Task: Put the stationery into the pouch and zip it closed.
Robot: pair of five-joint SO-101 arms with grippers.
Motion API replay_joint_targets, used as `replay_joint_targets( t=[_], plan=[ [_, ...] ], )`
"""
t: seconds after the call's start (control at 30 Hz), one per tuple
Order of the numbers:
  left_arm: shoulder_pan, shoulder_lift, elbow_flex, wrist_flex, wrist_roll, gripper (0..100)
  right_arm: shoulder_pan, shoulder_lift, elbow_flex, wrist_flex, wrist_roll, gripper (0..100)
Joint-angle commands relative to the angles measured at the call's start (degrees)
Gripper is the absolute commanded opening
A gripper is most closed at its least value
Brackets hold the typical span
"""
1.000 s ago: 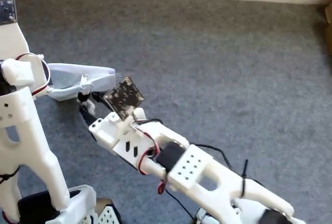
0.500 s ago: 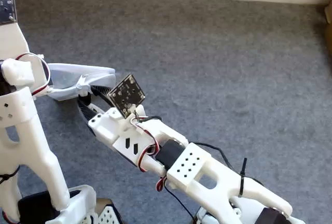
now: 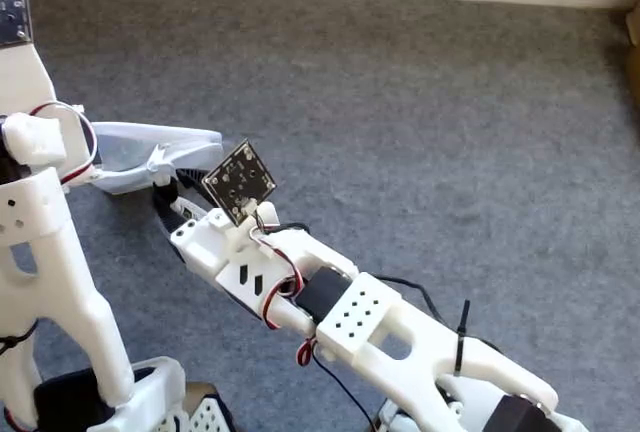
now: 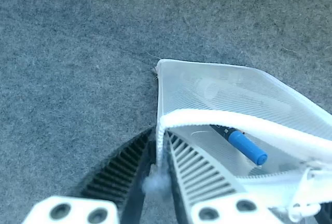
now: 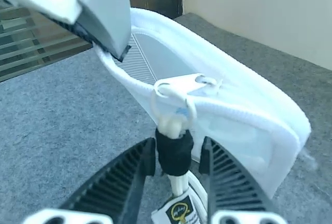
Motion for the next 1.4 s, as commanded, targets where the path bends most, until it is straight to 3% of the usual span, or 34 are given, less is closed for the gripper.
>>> replay_joint_targets(
  t=[0.0, 0.23, 0.53, 0.73, 0.83, 0.97, 1.2, 1.37],
  plan=[
    [-0.13, 2.86, 1.54, 0.35, 0.62, 1, 1.01, -1.01, -0.92, -1.71, -0.35, 14.1],
    [-0.13, 2.86, 1.54, 0.35, 0.62, 1, 1.19, -1.01, -1.01, -1.71, -6.59, 14.1],
    [-0.13, 2.86, 1.54, 0.35, 0.62, 1, 1.19, -1.01, -0.84, -1.71, -6.42, 13.5],
    [-0.13, 2.86, 1.54, 0.35, 0.62, 1, 1.19, -1.01, -0.92, -1.71, -6.42, 0.6],
    [-0.13, 2.86, 1.54, 0.35, 0.53, 1, 1.63, -1.89, -0.84, -1.36, -6.07, 0.5],
    [-0.13, 2.86, 1.45, 0.35, 0.44, 1, 2.86, -8.57, -0.48, -1.01, -0.44, 0.5],
    [0.31, 2.86, 0.92, -2.02, 0.35, 2, 5.76, -18.59, -4.88, 23.87, 0.62, 0.5],
    [1.45, 2.86, 0.92, -2.02, -2.02, 13, 5.85, -19.74, -10.59, 40.75, 4.57, 0.5]
  ],
)
